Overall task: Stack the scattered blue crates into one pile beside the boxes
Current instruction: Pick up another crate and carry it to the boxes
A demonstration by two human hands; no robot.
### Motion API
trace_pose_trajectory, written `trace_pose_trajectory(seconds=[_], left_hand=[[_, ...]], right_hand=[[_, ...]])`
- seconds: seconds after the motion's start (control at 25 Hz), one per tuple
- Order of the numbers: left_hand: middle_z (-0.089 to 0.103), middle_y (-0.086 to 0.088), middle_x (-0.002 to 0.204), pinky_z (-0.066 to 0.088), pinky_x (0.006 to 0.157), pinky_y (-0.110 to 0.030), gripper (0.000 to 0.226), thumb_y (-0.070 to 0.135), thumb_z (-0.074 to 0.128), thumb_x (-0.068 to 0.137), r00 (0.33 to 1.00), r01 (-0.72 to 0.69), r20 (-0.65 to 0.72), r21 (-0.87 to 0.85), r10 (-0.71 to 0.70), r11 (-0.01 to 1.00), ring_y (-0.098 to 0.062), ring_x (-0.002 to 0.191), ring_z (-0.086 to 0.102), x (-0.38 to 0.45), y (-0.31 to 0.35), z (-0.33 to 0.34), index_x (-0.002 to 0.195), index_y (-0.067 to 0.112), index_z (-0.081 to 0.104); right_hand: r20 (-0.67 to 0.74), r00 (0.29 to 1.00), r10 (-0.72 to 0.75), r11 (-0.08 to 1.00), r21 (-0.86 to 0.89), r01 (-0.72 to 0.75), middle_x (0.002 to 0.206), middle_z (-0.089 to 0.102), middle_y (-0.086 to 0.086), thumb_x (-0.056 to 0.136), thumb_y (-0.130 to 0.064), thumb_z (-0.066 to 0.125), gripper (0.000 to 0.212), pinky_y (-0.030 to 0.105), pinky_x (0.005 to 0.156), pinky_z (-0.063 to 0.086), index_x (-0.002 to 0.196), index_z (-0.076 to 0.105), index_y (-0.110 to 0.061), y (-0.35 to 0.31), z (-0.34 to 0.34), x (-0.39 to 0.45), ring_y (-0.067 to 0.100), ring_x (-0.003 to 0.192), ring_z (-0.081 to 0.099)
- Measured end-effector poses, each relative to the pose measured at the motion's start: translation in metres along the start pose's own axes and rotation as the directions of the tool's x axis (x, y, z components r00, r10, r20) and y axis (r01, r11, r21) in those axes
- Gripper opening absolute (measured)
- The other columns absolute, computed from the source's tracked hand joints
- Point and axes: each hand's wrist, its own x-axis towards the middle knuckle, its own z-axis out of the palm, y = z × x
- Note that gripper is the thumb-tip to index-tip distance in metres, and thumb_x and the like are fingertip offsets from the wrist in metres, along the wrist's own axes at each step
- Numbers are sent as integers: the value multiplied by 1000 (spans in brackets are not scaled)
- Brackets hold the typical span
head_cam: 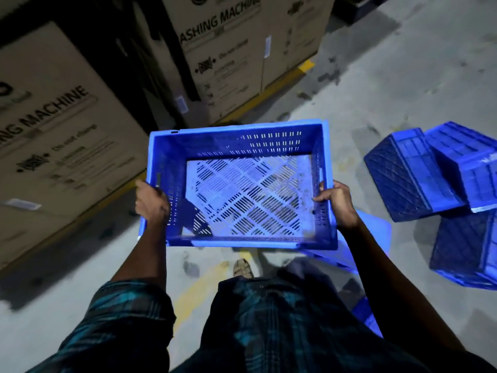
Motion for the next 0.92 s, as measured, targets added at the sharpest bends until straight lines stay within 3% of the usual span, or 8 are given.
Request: trace_pose_trajectory(seconds=[0.2,0.32,0.4,0.44,0.64,0.72,0.8,0.92], left_hand=[[60,-31,121,46,91,-54,32,17,54,95,990,139,-19,-52,-140,989,-51,111,59,17,-1,16,119,0,43],[60,-31,121,44,94,-52,32,11,54,94,961,274,-2,-63,-275,960,-49,112,59,18,9,32,121,-1,42],[60,-29,122,43,95,-52,34,9,55,92,938,346,1,-74,-346,936,-48,112,59,22,20,46,122,0,41],[61,-27,121,44,95,-53,34,8,55,91,926,377,2,-86,-378,922,-47,111,60,24,23,54,121,2,41],[64,-22,119,44,96,-50,34,13,57,90,858,508,2,-156,-513,847,-43,110,62,46,45,101,120,6,42],[61,-24,122,42,99,-50,31,18,54,94,836,538,3,-195,-548,820,-44,112,59,58,53,121,121,5,43],[60,-25,122,41,100,-50,30,20,51,96,821,557,11,-235,-570,797,-44,113,58,75,57,148,121,4,43],[62,-23,122,40,101,-47,31,22,51,97,778,602,18,-305,-628,738,-42,113,58,103,55,198,122,6,45]], right_hand=[[63,995,82,984,-165,-70,49,45,2,45,1,66,27,38,62,45,53,49,-19,-29,21,64,22,49,45],[61,992,114,922,-378,-83,59,55,4,53,-4,67,17,41,66,48,60,58,-16,-17,25,135,27,63,55],[65,987,148,858,-505,-96,70,67,9,61,-21,65,10,50,71,56,69,67,-16,9,30,201,34,72,64],[54,985,162,829,-549,-106,77,71,14,65,-28,63,19,53,73,57,76,69,-14,13,37,225,34,74,66],[-55,986,158,736,-659,-155,113,67,22,83,-28,55,45,43,90,52,120,61,-4,-20,88,276,41,106,64],[-25,977,210,704,-690,-169,99,63,20,72,-33,48,53,39,81,49,115,58,-3,-16,98,311,40,101,64],[-11,962,274,673,-712,-200,77,52,11,61,-31,47,38,34,63,41,93,54,-11,6,102,362,32,83,59],[-32,956,290,655,-722,-223,85,61,18,63,-31,54,37,39,68,47,94,58,-13,22,120,414,30,81,61]])
